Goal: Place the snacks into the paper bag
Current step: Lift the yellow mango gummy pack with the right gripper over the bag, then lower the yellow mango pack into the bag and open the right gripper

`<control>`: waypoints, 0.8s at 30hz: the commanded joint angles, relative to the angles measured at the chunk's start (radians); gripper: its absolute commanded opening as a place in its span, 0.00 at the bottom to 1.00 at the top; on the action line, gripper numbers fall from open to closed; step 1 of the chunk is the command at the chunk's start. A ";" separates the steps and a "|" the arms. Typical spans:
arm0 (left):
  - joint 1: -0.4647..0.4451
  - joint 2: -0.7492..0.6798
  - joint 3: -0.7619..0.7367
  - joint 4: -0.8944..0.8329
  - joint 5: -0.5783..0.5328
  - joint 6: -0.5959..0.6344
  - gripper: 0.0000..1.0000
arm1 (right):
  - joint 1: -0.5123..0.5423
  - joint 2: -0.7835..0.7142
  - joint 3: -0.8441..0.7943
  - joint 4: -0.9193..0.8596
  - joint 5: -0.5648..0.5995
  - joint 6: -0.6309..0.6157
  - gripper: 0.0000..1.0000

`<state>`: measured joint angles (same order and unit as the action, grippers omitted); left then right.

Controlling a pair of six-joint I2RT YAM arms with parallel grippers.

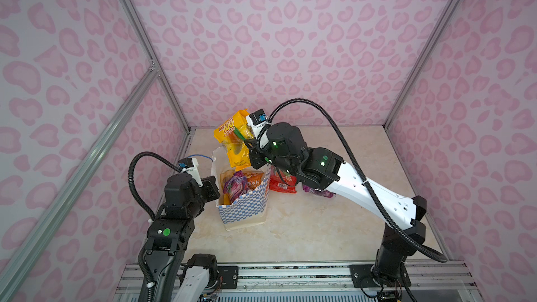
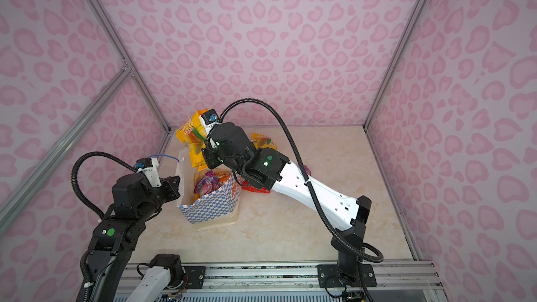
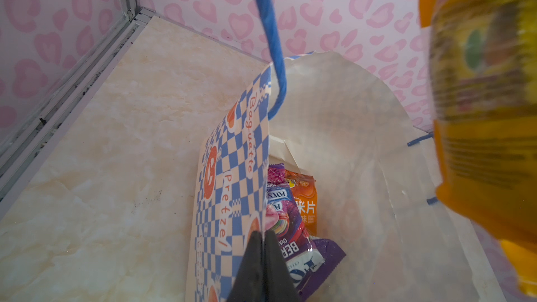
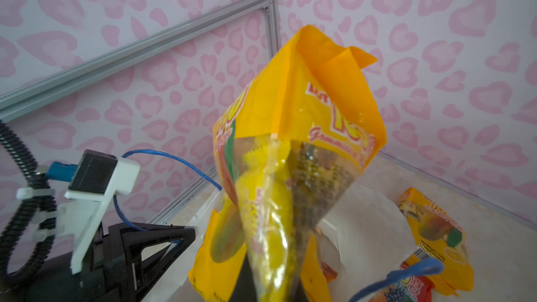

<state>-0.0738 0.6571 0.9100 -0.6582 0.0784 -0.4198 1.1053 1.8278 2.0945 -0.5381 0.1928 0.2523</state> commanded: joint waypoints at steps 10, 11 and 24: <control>-0.001 0.006 -0.001 0.026 0.004 -0.005 0.07 | 0.008 0.077 0.011 -0.046 0.062 0.089 0.00; -0.001 0.007 0.000 0.026 0.004 -0.005 0.07 | 0.008 0.080 0.007 -0.053 0.059 0.098 0.00; -0.001 0.012 -0.003 0.026 0.009 -0.005 0.07 | 0.013 0.132 0.007 -0.139 0.017 0.165 0.00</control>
<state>-0.0750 0.6693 0.9100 -0.6582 0.0795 -0.4229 1.1172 1.9434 2.0960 -0.7063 0.2127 0.3931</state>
